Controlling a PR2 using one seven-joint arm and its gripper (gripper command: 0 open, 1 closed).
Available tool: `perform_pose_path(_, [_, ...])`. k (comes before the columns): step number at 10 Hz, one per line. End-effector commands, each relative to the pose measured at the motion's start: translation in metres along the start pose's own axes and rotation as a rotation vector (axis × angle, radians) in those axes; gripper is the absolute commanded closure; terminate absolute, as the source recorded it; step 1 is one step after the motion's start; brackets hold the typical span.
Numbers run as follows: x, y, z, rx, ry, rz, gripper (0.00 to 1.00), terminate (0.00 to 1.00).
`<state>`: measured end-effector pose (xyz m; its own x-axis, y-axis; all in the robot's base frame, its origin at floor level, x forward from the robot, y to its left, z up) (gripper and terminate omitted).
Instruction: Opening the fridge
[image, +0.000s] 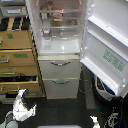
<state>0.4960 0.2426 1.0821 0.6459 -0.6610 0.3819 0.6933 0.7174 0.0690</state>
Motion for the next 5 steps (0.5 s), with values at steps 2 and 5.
perform_pose_path(2, [-0.028,0.007,-0.092,0.007,0.054,0.169,0.0,0.0])
perform_pose_path(5, [-0.033,0.007,-0.098,-0.001,0.058,0.179,0.0,1.0])
